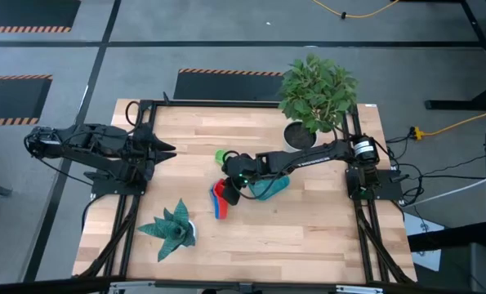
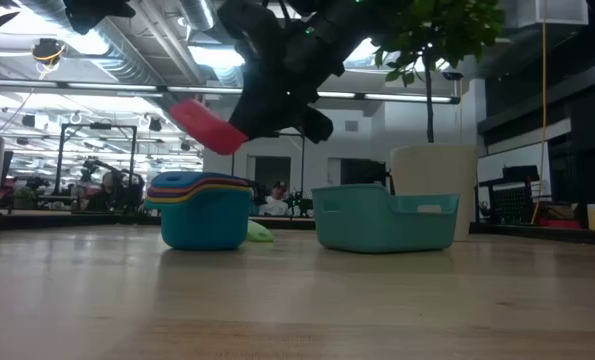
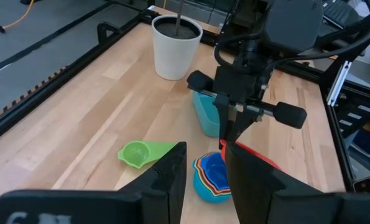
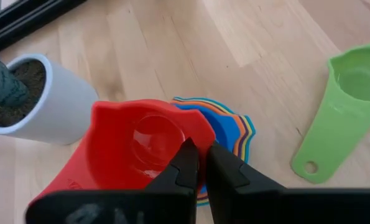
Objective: Nest measuring cups in basket
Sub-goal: Stack the red measuring cup on top of the blue measuring cup
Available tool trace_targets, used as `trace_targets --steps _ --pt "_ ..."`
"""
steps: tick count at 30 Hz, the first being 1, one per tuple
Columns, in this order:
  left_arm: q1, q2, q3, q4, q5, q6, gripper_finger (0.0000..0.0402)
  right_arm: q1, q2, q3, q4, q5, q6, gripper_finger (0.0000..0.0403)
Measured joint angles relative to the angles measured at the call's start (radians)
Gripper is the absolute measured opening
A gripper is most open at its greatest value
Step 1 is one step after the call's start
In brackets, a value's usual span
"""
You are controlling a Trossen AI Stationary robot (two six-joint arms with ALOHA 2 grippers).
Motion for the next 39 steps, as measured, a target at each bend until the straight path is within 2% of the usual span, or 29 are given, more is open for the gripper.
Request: trace_targets --steps 9,39 --pt "0.000 0.000 0.000 0.000 0.000 0.000 0.0104 0.011 0.009 -0.006 0.020 0.053 0.027 0.0019" --pt "0.000 0.000 0.000 0.000 0.000 0.000 0.0104 0.013 0.009 -0.007 0.014 0.054 0.019 0.0026"
